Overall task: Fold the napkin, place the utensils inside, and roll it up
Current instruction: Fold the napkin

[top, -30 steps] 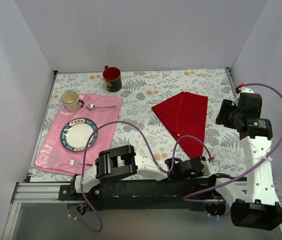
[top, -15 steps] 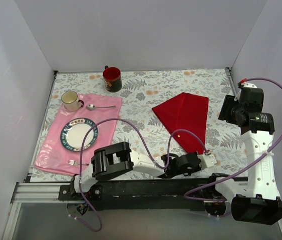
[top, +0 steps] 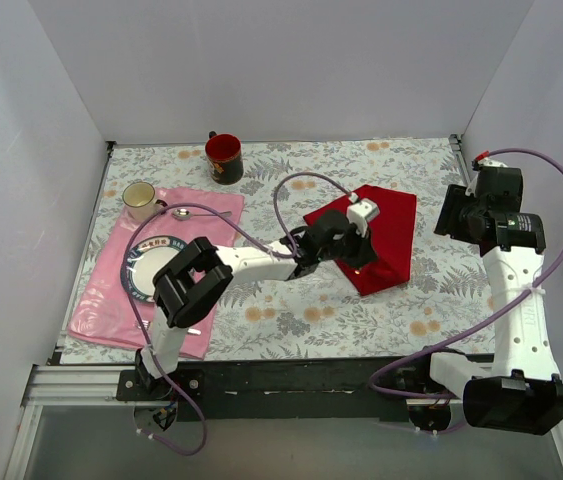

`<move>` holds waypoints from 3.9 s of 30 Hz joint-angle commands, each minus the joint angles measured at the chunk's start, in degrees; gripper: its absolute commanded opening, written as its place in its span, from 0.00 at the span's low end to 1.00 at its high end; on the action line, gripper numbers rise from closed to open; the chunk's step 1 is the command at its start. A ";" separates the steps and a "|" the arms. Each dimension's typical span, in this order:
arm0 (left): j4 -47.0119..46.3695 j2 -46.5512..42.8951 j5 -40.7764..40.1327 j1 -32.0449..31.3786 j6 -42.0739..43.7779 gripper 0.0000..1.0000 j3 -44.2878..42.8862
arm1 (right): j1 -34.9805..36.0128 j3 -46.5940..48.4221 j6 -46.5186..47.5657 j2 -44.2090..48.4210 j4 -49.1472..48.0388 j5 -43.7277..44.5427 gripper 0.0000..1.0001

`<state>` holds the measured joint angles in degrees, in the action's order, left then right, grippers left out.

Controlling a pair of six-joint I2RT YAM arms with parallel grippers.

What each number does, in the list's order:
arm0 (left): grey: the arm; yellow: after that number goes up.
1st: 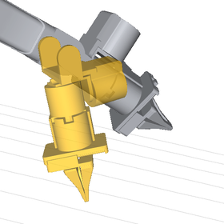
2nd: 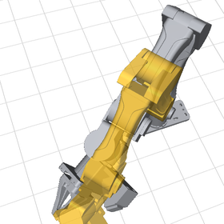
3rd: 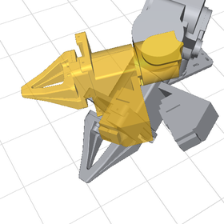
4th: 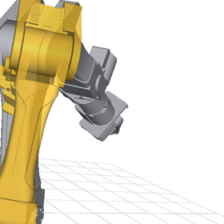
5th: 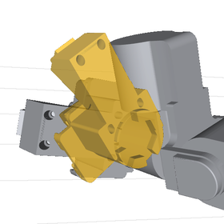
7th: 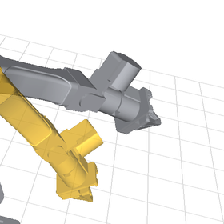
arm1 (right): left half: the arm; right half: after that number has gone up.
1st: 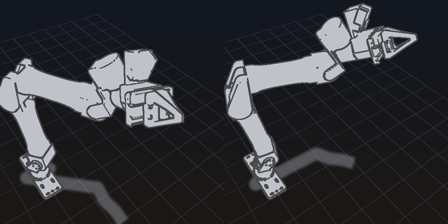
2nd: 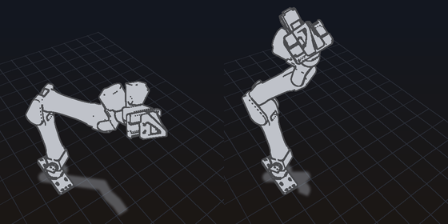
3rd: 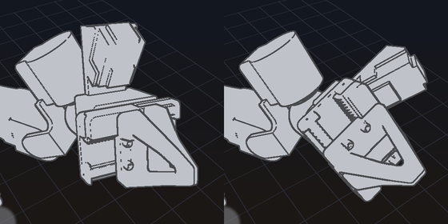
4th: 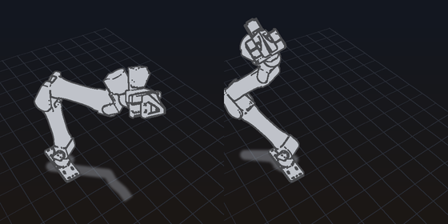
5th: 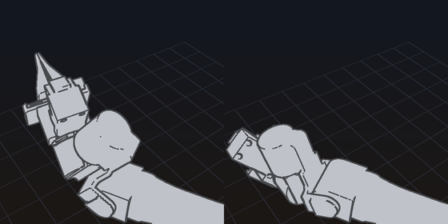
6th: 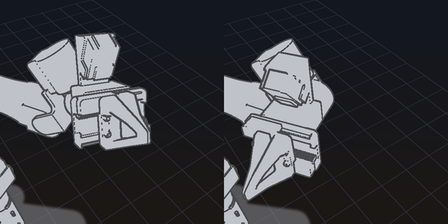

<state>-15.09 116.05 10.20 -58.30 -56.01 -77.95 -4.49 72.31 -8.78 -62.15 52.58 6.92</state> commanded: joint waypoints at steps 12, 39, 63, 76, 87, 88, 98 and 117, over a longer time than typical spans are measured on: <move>-4.07 -6.27 18.46 11.10 -23.01 0.00 -2.47 | -0.25 0.90 0.16 -1.13 -2.74 -3.31 0.63; -4.77 0.49 18.98 24.03 -25.38 0.00 -2.82 | 0.97 -6.22 1.22 -2.71 -8.45 -14.83 0.63; 5.23 4.80 5.90 26.58 -23.80 0.35 -5.87 | 12.93 -14.40 -4.85 -12.37 -23.31 -16.59 0.63; 13.55 -2.58 7.00 24.29 -16.06 0.77 -6.35 | 13.02 -12.72 -2.74 -17.38 -23.13 -11.49 0.63; 22.19 2.60 -5.43 18.93 -12.46 0.69 -13.53 | 8.98 -13.78 -4.05 -20.47 -24.54 -12.27 0.63; 22.91 2.86 -8.32 18.23 -11.94 0.69 -13.80 | 8.71 -14.13 -4.23 -20.55 -24.97 -12.45 0.63; 27.57 6.47 -15.64 16.38 -10.35 0.55 -16.62 | 8.36 -14.13 -4.23 -20.29 -25.07 -12.72 0.63; 29.51 9.99 -19.42 14.80 -9.38 0.43 -19.87 | 8.36 -15.36 -3.79 -18.80 -25.07 -12.54 0.63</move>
<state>13.78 127.24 -6.94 -42.37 -66.50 -96.03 3.97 57.21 -12.49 -82.87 28.73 -5.34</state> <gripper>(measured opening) 0.428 0.633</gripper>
